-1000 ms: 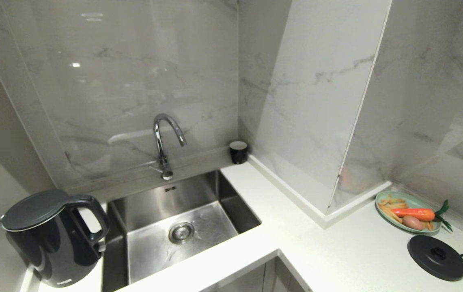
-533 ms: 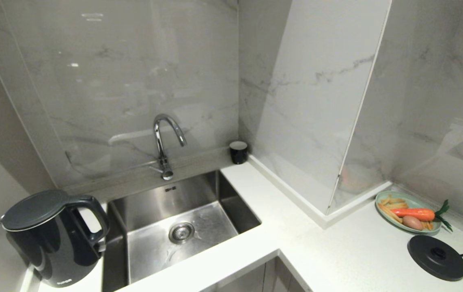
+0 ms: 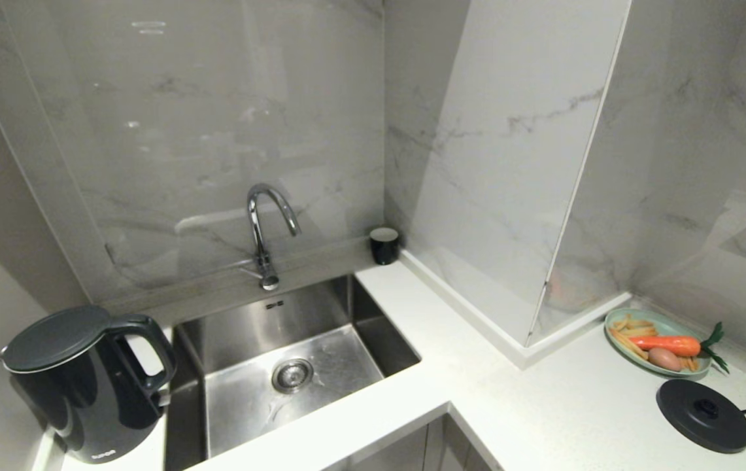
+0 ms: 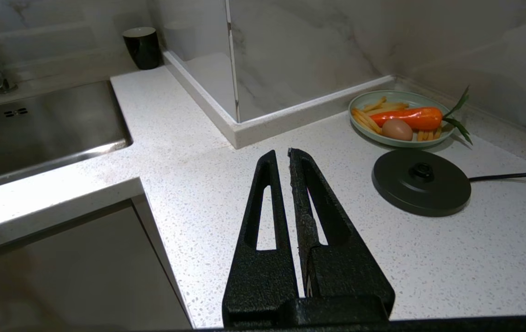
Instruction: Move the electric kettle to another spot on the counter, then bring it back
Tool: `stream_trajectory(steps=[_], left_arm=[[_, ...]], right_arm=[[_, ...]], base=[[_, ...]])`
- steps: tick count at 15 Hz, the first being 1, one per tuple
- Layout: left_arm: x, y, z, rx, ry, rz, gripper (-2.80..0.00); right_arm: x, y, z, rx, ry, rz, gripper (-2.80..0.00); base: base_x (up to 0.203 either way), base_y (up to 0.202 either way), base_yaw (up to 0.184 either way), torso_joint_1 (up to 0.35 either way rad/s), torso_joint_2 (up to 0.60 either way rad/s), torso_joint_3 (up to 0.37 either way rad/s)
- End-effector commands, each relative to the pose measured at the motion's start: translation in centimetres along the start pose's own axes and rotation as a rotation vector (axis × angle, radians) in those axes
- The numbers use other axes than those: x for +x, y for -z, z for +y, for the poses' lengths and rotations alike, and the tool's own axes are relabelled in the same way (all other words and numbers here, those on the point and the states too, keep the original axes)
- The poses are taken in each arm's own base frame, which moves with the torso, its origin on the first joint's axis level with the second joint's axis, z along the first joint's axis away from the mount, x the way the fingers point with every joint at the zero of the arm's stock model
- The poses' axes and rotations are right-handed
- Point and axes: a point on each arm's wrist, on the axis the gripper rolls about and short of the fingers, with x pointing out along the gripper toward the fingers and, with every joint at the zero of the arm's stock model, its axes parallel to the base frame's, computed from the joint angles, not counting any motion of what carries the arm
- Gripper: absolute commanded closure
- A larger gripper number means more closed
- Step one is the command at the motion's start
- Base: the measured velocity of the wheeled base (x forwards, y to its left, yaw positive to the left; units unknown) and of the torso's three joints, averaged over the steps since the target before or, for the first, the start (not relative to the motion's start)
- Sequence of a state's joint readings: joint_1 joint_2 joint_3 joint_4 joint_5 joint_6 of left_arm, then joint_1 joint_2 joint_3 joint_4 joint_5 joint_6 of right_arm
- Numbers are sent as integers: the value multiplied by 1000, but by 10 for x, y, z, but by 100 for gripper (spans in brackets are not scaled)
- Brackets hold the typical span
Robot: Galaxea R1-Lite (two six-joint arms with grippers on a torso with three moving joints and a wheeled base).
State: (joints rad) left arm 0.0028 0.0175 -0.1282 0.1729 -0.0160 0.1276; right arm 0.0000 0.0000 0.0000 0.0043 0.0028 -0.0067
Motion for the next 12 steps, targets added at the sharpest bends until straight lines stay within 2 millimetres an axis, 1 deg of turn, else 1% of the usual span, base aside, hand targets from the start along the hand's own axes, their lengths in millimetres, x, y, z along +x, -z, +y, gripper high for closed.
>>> stream_trajectory(steps=[1,12], left_arm=[[7,16,-2,-22,15,-2,0],[8,16,-2,-52,25,-9,0]], right_arm=[[0,0,0,-2,0,0,0],[0,0,0,-2,0,0,0]], base=[[0,0,0,0,0,0],[0,0,0,0,0,0]])
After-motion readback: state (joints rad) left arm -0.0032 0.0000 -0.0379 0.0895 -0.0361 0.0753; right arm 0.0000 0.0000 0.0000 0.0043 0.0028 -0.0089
